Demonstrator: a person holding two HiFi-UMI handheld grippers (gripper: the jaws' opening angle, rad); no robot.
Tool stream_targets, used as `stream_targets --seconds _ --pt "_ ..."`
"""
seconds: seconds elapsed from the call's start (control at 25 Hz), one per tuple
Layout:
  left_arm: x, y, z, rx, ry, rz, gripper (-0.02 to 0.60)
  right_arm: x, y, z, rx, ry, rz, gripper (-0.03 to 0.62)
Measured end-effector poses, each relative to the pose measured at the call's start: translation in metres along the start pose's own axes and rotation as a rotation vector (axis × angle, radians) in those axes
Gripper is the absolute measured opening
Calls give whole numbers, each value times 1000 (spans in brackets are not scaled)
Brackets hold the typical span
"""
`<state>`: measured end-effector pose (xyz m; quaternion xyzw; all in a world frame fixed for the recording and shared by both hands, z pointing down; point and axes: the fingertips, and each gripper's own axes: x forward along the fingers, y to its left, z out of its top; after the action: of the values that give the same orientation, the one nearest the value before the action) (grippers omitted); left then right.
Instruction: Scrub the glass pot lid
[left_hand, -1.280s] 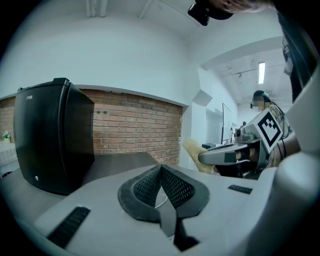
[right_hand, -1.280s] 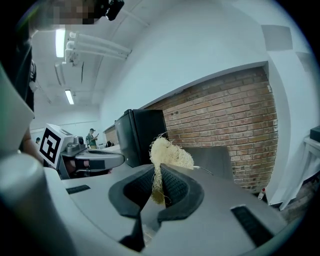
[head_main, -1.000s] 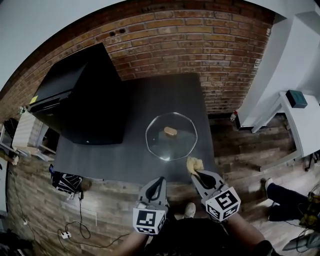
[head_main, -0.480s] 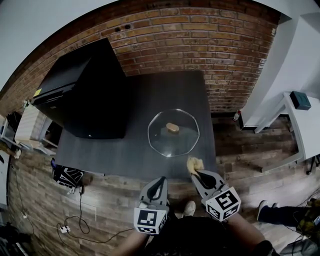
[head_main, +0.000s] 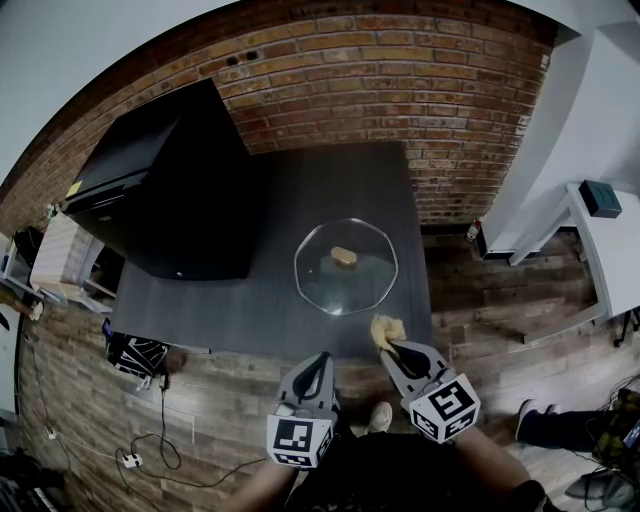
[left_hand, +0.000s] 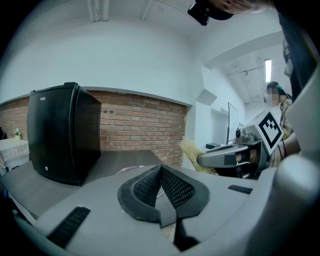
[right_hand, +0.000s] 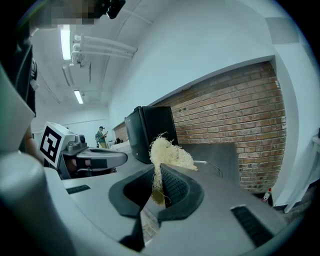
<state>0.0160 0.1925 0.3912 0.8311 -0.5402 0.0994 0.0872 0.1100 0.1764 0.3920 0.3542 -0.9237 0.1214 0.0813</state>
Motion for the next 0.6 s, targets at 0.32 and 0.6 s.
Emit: stream_targets --seconds 0.32,0.6 --pt "-1 3 3 0 2 4 32 4 1 2 1 1 8 41" --pt "-2 5 2 3 1 9 32 7 1 0 -3 15 6 40"
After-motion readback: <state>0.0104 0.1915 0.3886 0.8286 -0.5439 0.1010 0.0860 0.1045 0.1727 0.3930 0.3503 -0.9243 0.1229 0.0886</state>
